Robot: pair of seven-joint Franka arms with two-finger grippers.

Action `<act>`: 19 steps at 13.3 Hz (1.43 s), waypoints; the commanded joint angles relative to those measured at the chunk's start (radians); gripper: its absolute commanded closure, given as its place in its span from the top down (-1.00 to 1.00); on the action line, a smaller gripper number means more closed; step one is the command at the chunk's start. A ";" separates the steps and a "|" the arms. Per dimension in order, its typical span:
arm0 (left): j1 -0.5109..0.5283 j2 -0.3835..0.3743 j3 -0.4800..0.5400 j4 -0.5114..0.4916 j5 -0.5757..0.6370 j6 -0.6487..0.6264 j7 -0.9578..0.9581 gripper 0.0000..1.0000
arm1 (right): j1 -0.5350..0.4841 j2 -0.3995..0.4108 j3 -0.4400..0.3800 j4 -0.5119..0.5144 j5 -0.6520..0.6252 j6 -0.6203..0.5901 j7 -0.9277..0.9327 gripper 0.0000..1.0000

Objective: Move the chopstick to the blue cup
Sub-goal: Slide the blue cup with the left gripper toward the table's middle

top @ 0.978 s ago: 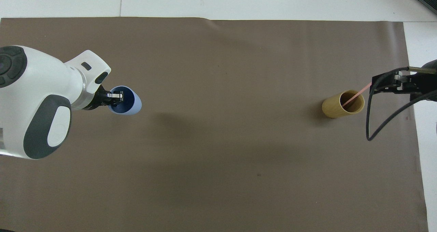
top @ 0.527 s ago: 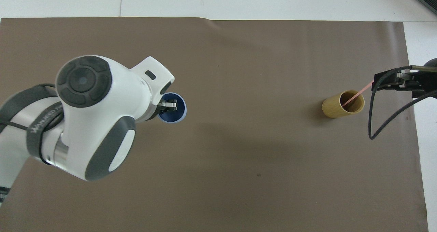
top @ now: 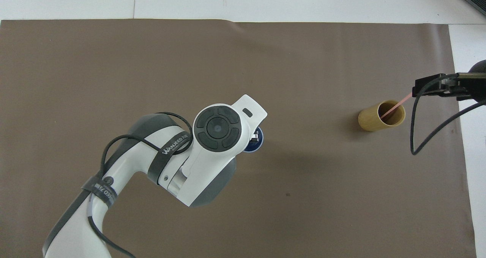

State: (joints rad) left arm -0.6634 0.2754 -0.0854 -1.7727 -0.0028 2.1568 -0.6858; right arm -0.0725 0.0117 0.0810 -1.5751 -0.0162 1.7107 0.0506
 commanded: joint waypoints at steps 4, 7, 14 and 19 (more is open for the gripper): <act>-0.062 0.060 0.019 0.015 0.006 0.037 -0.052 -1.00 | -0.036 0.036 0.003 -0.095 0.024 0.157 -0.146 1.00; -0.064 0.065 0.018 0.009 0.006 0.040 -0.064 -1.00 | -0.087 0.082 0.003 -0.109 0.024 0.193 -0.152 1.00; -0.062 0.100 0.019 0.029 0.010 0.037 -0.109 1.00 | -0.173 0.168 0.003 -0.099 0.131 0.236 -0.244 0.44; 0.034 -0.014 0.035 0.032 0.017 -0.109 -0.043 1.00 | -0.176 0.188 0.003 -0.106 0.134 0.260 -0.236 -0.18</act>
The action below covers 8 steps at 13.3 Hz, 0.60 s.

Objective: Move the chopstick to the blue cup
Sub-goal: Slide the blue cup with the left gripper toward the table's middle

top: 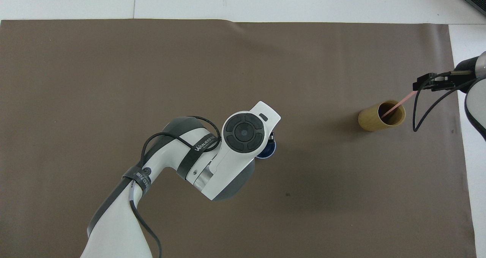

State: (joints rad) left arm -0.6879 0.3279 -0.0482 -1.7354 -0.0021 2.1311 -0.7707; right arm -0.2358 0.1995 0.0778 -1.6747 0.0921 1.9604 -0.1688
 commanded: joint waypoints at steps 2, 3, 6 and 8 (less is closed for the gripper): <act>0.132 -0.115 -0.002 -0.012 0.016 -0.126 0.128 1.00 | -0.014 -0.002 0.007 -0.013 0.026 0.011 0.002 -0.26; 0.165 -0.134 -0.002 -0.016 0.016 -0.135 0.158 1.00 | -0.014 -0.002 0.005 -0.014 0.026 0.012 0.015 -0.26; 0.289 -0.176 -0.002 -0.035 0.016 -0.220 0.308 1.00 | -0.016 0.001 0.007 -0.014 0.026 0.037 0.054 -0.25; 0.376 -0.225 -0.002 -0.064 0.016 -0.247 0.408 1.00 | -0.016 0.001 0.007 -0.019 0.026 0.063 0.072 -0.25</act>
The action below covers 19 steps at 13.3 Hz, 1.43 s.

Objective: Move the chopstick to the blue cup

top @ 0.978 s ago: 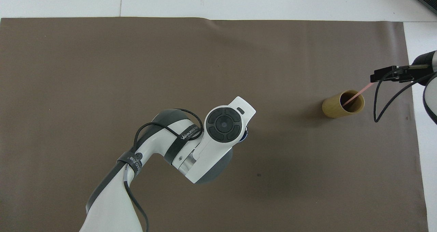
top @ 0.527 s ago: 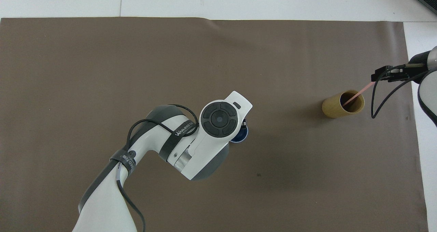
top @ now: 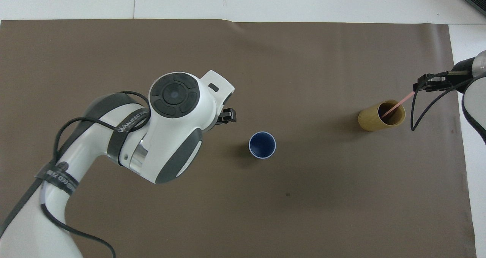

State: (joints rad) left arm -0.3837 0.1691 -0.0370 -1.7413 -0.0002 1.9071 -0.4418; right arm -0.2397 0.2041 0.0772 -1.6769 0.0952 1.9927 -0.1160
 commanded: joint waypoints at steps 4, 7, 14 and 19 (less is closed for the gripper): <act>0.242 -0.138 -0.014 -0.070 0.014 -0.117 0.335 1.00 | -0.010 -0.011 0.007 -0.033 0.024 0.034 0.042 -0.33; 0.327 -0.172 -0.014 -0.057 0.014 -0.195 0.480 1.00 | -0.012 -0.009 0.007 -0.030 0.024 0.034 0.045 -1.00; 0.358 -0.187 -0.004 0.161 0.028 -0.399 0.515 1.00 | 0.000 -0.110 0.007 -0.026 0.077 -0.044 0.045 -1.00; 0.391 -0.189 -0.011 0.262 0.003 -0.499 0.517 1.00 | 0.046 -0.253 0.021 -0.024 0.049 -0.126 0.039 -1.00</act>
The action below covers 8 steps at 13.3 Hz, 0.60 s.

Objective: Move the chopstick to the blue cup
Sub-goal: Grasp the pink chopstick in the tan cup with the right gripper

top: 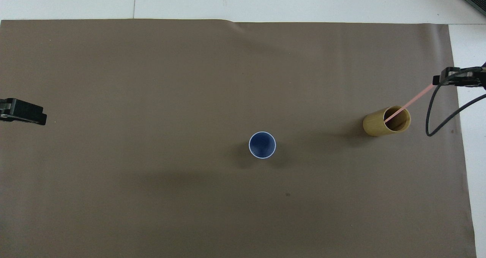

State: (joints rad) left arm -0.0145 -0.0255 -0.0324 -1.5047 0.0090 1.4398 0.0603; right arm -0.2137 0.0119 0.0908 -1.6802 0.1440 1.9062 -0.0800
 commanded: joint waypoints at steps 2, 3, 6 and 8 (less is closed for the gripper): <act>0.024 -0.029 -0.001 0.011 -0.048 -0.010 0.016 1.00 | 0.086 -0.101 0.007 -0.021 -0.075 -0.042 0.008 -1.00; 0.024 -0.051 0.009 -0.017 -0.075 0.011 0.029 1.00 | 0.115 -0.115 0.009 -0.021 -0.093 -0.042 0.009 -1.00; 0.024 -0.062 0.009 -0.035 -0.075 0.028 0.036 1.00 | 0.212 -0.125 0.010 -0.023 -0.093 -0.018 0.029 -1.00; 0.024 -0.070 0.009 -0.046 -0.075 0.022 0.047 1.00 | 0.317 -0.130 0.010 -0.029 -0.093 0.007 0.090 -1.00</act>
State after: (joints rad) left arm -0.0078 -0.0600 -0.0183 -1.5015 -0.0468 1.4436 0.0774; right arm 0.0302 -0.1020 0.1019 -1.6835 0.0697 1.8830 -0.0459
